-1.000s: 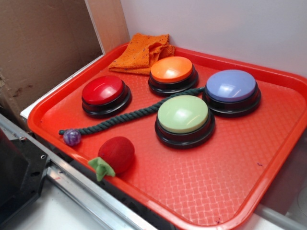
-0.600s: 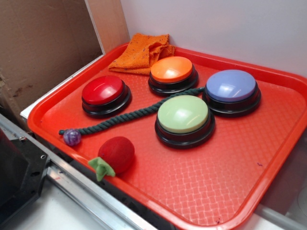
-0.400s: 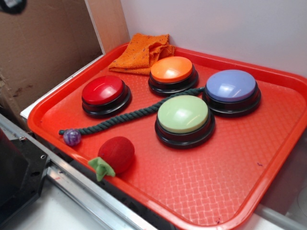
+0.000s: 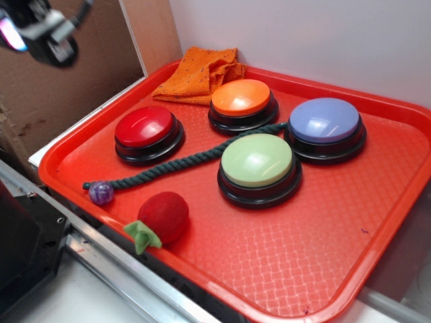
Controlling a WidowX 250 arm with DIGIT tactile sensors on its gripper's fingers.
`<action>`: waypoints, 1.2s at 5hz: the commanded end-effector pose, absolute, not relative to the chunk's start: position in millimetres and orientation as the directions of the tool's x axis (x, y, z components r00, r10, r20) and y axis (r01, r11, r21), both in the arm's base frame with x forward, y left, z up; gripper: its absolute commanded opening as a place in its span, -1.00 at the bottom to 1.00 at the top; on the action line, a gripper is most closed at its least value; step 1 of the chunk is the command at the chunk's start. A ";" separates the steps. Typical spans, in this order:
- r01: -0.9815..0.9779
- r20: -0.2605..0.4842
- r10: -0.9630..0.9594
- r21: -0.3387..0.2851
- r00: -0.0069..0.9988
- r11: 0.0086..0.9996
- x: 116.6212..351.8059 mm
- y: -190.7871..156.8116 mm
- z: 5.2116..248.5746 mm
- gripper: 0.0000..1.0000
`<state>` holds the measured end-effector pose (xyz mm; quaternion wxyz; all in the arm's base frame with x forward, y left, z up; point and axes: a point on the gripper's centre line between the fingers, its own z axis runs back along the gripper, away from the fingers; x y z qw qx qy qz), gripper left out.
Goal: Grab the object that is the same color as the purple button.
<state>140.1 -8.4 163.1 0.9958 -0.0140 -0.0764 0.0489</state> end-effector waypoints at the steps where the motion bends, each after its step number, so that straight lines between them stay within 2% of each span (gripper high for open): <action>1: -0.197 0.087 0.198 -0.022 0.976 0.980 155.3 -2.2 102.5 1.00; 2: -0.228 0.009 0.228 0.023 0.974 0.973 155.1 -3.4 72.9 1.00; 3: -0.267 -0.044 0.268 0.030 0.962 0.963 150.1 -6.4 55.0 1.00; 6: -0.337 -0.095 0.346 0.101 0.933 0.936 136.5 -10.5 16.3 1.00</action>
